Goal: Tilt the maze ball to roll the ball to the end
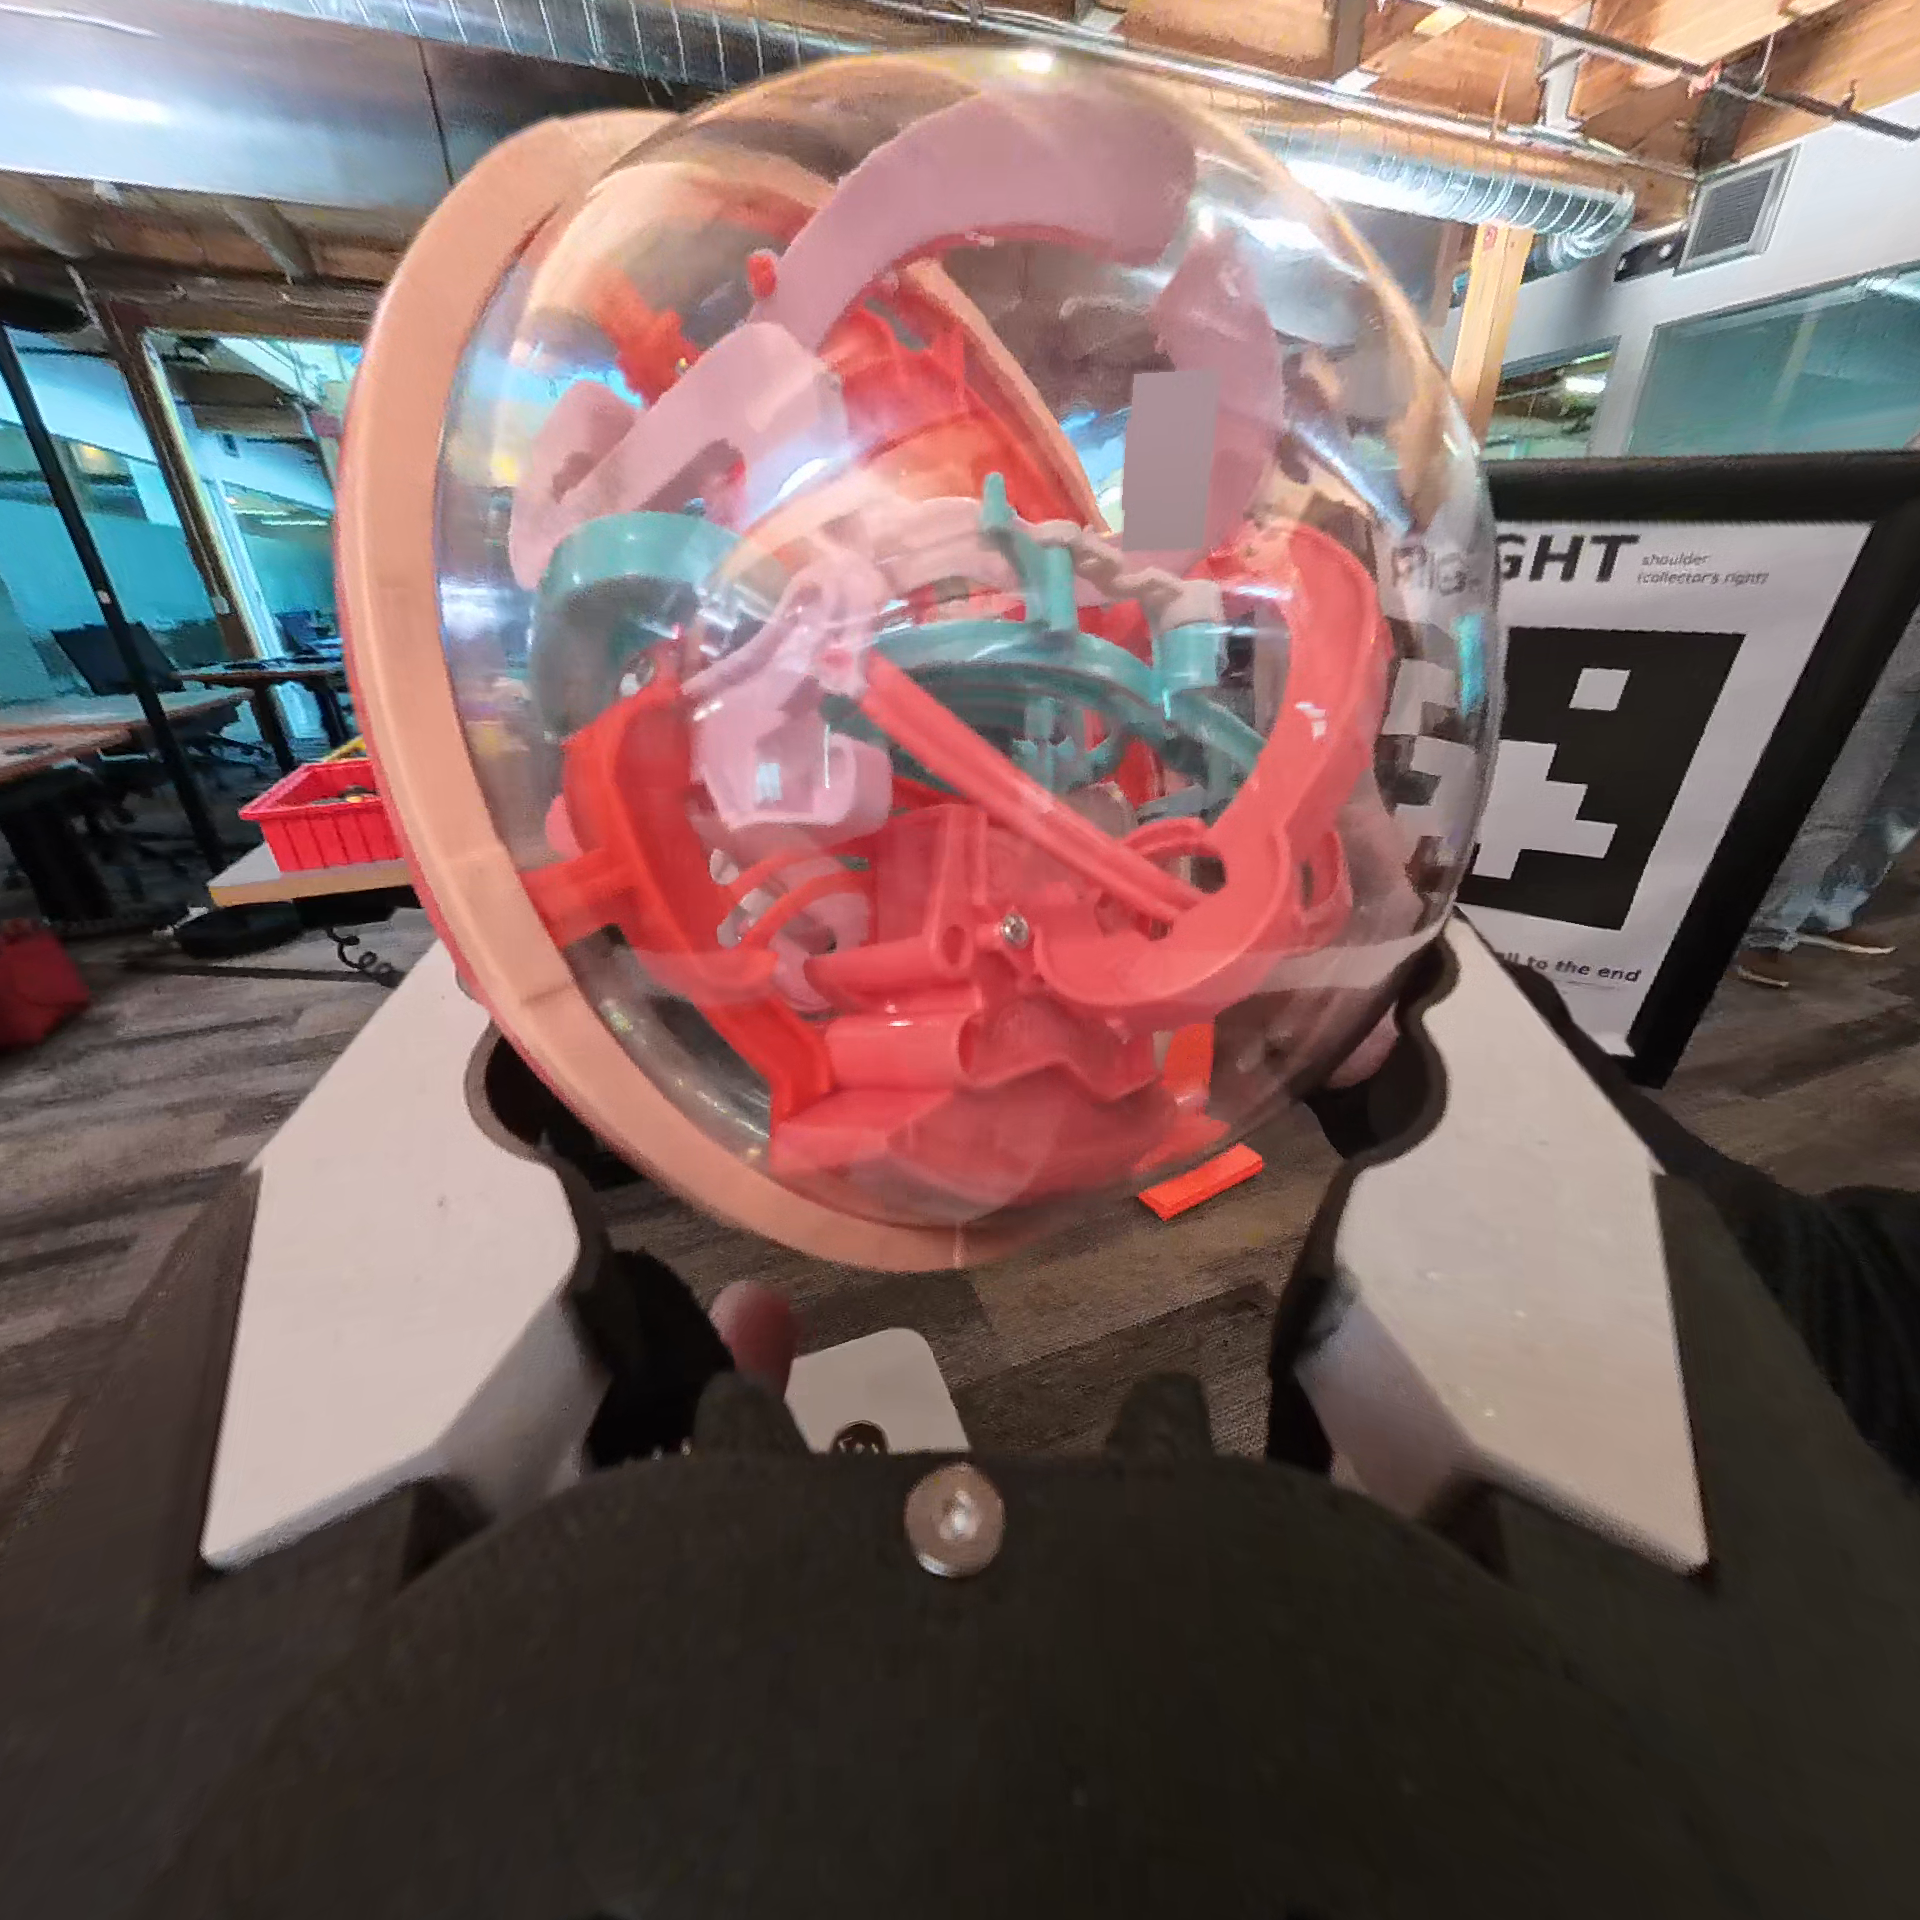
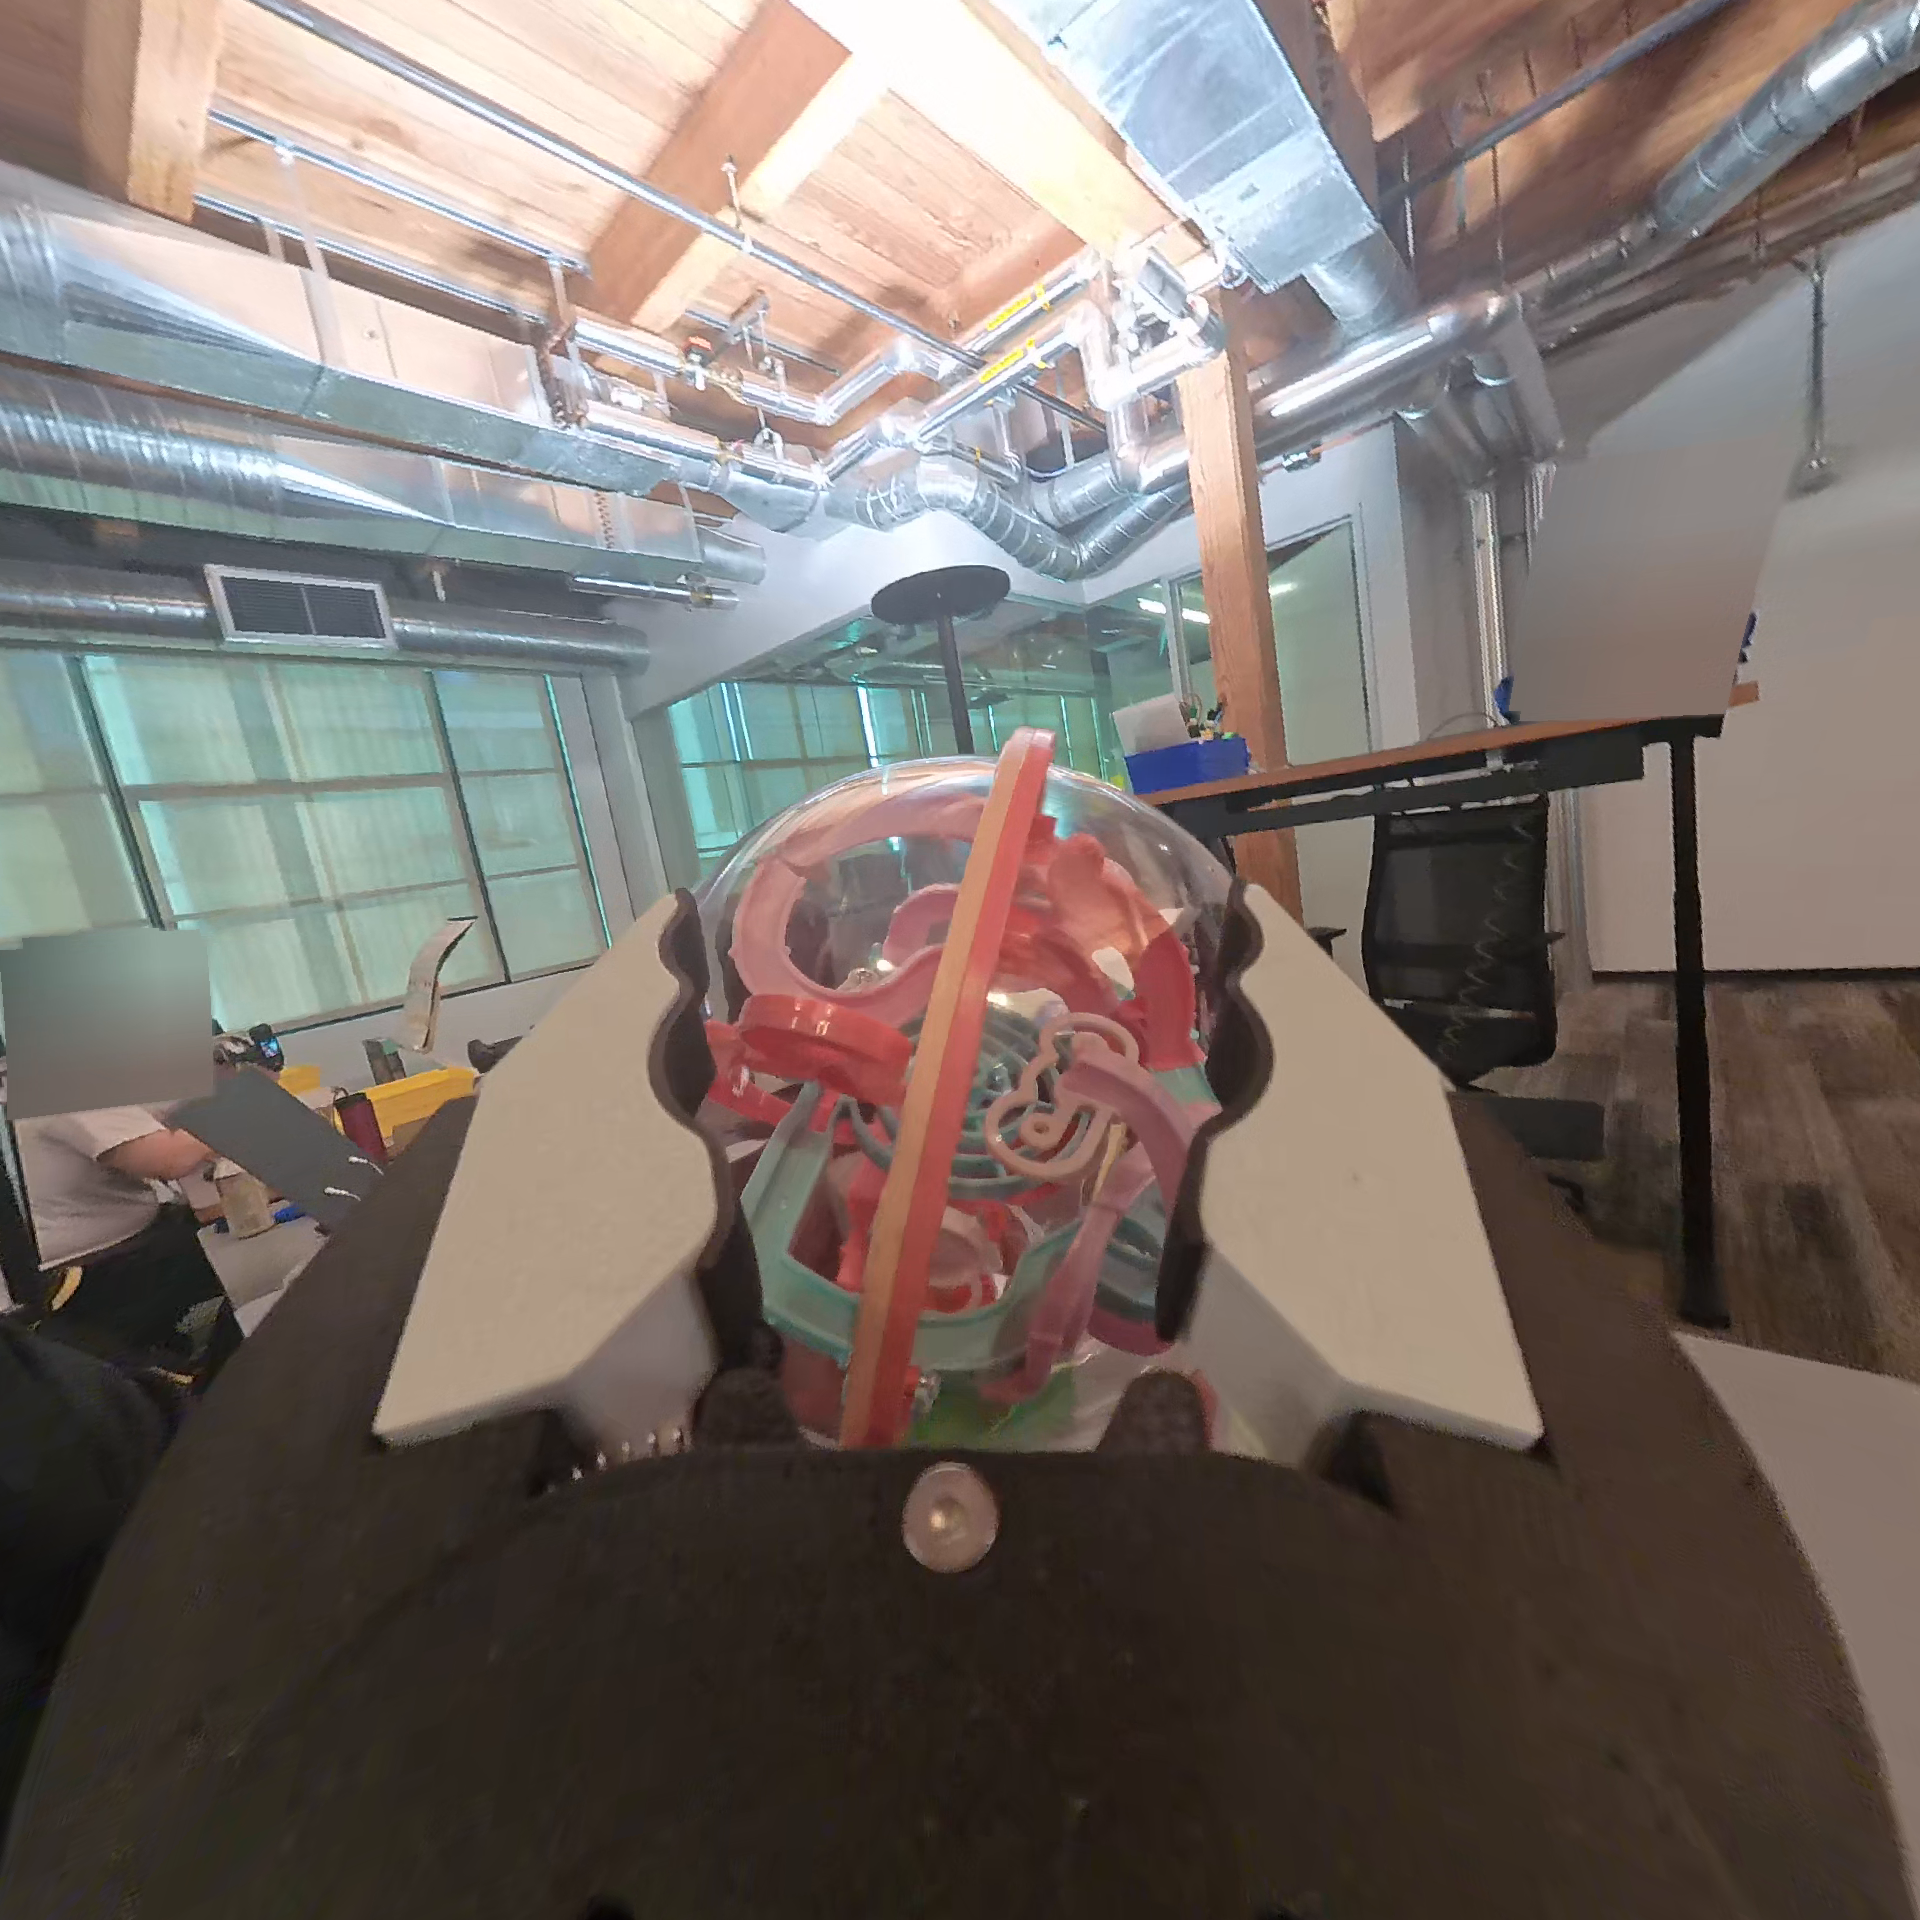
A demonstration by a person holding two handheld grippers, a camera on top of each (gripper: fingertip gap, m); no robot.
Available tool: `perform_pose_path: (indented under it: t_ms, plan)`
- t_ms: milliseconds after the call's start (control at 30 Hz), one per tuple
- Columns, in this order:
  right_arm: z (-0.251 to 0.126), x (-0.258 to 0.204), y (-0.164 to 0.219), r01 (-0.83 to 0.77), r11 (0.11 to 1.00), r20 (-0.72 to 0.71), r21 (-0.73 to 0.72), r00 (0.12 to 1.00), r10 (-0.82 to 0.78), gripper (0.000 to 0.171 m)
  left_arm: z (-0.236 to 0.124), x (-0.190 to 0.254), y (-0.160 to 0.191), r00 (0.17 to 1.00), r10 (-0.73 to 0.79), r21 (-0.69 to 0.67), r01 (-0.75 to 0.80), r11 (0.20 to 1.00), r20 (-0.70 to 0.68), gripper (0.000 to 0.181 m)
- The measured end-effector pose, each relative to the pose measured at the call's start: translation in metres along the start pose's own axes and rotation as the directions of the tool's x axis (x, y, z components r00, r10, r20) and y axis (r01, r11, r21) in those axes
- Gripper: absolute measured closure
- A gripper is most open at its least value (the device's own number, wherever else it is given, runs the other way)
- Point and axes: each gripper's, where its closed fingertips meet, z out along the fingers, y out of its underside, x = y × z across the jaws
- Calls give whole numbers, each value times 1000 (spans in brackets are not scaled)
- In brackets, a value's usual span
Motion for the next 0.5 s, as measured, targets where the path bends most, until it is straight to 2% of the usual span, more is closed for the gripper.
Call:
perform_pose_path:
  t_ms: [233,433,500]
  plan:
    - [-13,-8,19,93,996,36,-7,995,-92,76,-3,5,25,998,66,-48,-67,997,-23,23]
    - [-19,-10,42,206,975,37,-82,978,-204,80,-2,6,63,997,18,-90,-25,996,-75,22]
    - [-16,-13,46,253,960,37,-123,968,-250,80,-1,6,70,995,9,-61,-15,998,-99,23]
